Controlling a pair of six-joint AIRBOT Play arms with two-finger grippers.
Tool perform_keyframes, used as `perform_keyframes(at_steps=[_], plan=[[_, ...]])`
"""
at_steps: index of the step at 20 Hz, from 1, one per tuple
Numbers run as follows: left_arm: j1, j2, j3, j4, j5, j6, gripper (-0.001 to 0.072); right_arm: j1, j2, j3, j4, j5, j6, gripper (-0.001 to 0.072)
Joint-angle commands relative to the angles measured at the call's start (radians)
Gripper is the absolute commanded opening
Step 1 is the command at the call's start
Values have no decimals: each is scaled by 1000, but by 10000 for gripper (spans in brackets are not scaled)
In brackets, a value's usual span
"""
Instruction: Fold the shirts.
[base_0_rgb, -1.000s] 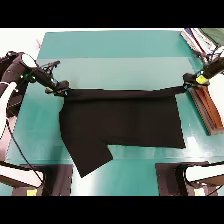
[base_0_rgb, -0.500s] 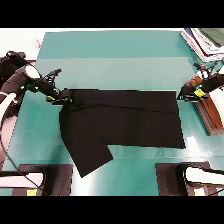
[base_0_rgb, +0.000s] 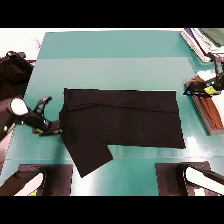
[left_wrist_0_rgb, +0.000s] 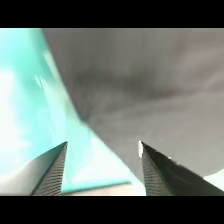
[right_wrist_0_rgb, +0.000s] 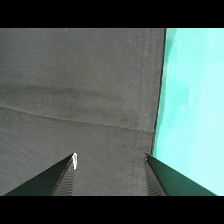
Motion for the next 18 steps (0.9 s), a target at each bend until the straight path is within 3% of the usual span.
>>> perform_keyframes(at_steps=[1,5,8,9,10,12,17,18], plan=[[0,86,-167,-75,6,-23,529,1,14,0,2,0,0,490],[0,85,-256,-274,122,54,529,1,14,0,2,11,0,489],[0,85,-286,-318,138,63,527,1,14,0,1,27,0,489],[0,85,-285,-316,145,64,412,0,14,0,0,32,0,489],[0,86,-283,-319,147,80,250,-6,14,0,0,46,0,489],[0,86,-268,-315,148,90,26,-36,19,-22,-3,87,0,489],[0,87,-185,-308,128,114,24,-262,108,-337,-63,133,-37,496],[0,87,-178,-308,130,116,24,-326,114,-418,-59,137,-37,575]])
